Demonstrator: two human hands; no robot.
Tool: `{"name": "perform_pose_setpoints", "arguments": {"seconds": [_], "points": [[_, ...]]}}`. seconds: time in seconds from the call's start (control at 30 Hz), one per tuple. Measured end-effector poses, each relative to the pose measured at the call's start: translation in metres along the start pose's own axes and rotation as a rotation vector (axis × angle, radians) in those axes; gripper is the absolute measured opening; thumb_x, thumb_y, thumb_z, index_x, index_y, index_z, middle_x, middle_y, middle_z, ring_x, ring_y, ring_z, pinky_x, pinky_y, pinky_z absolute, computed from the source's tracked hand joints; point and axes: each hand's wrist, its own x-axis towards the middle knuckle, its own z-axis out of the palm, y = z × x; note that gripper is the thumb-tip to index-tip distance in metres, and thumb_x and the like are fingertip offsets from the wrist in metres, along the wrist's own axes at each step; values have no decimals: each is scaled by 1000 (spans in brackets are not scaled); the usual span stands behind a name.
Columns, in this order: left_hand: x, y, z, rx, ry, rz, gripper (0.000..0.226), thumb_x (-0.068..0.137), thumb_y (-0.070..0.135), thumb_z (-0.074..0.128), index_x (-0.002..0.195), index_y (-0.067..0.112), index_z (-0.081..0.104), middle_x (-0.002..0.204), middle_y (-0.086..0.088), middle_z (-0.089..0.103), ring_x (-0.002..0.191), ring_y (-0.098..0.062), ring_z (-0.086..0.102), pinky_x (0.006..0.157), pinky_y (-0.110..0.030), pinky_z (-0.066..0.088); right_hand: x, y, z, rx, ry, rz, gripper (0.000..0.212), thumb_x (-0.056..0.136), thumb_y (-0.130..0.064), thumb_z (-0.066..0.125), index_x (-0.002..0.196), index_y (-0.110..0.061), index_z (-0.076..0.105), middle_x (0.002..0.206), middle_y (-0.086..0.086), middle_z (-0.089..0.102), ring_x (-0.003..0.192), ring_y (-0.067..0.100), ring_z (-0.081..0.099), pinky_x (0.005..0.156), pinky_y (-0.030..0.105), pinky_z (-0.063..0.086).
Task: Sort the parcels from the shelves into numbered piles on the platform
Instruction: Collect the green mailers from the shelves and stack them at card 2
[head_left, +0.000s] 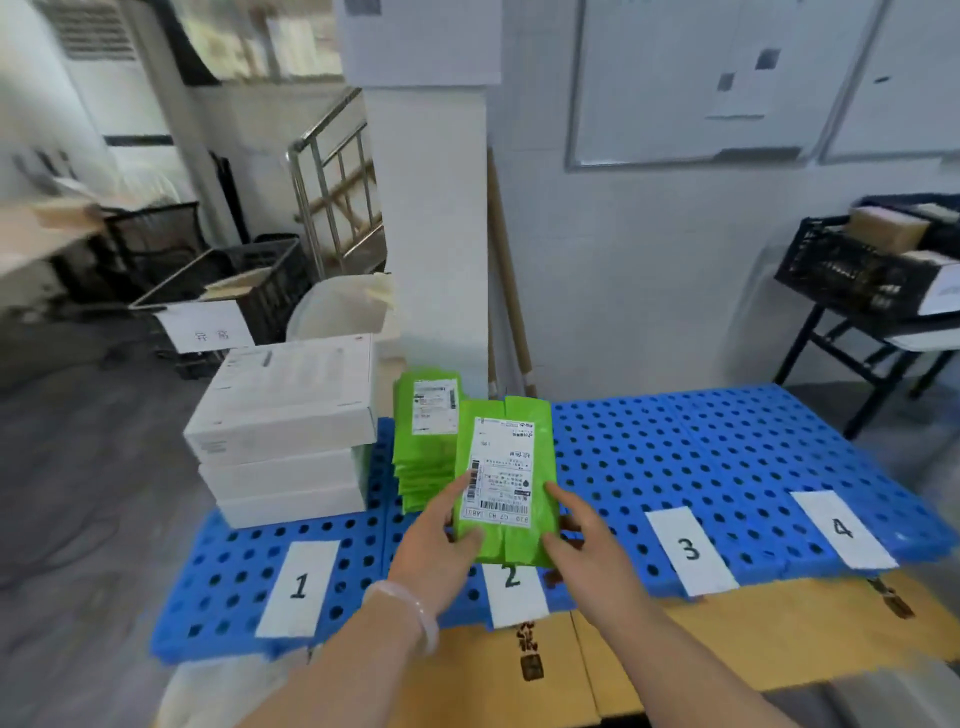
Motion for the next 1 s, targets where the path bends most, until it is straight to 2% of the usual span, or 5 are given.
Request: {"name": "perform_pose_setpoints", "arguments": {"seconds": [0.1, 0.33, 0.57, 0.77, 1.0], "points": [[28, 5, -21, -7, 83, -14, 63, 91, 10, 57, 137, 47, 36, 106, 22, 64, 89, -20, 67, 67, -21, 55, 36, -20, 16, -12, -24, -30, 55, 94, -10, 56, 135, -45, 42, 134, -3, 49, 86, 11, 65, 70, 31, 59], [100, 20, -53, 4, 233, -48, 50, 90, 10, 58, 135, 31, 48, 117, 15, 56, 88, 3, 54, 69, -13, 43, 127, -51, 42, -31, -90, -28, 52, 94, -11, 58, 136, -37, 44, 130, -1, 53, 85, 3, 60, 65, 23, 57], [138, 20, -64, 207, 223, -165, 54, 91, 17, 57, 142, 28, 43, 99, 15, 59, 59, -3, 49, 54, -14, 45, 183, -57, 59, -166, -203, -56, 51, 93, -25, 61, 141, -31, 42, 127, -3, 56, 95, 8, 57, 70, 19, 50], [147, 17, -54, 466, 147, -236, 59, 88, 32, 60, 143, 35, 39, 157, -3, 19, 142, -20, 22, 107, -27, 29, 193, -49, 62, -382, -241, -136, 52, 94, -38, 56, 143, -27, 41, 139, -3, 53, 123, 12, 51, 98, 28, 43], [141, 27, -56, 631, 120, -23, 59, 91, 33, 54, 144, 41, 32, 159, 8, 12, 146, -17, 10, 119, -32, 13, 177, -57, 50, -421, -201, -210, 55, 93, -41, 57, 144, -36, 39, 148, -8, 41, 136, 11, 37, 111, 31, 32]]}}
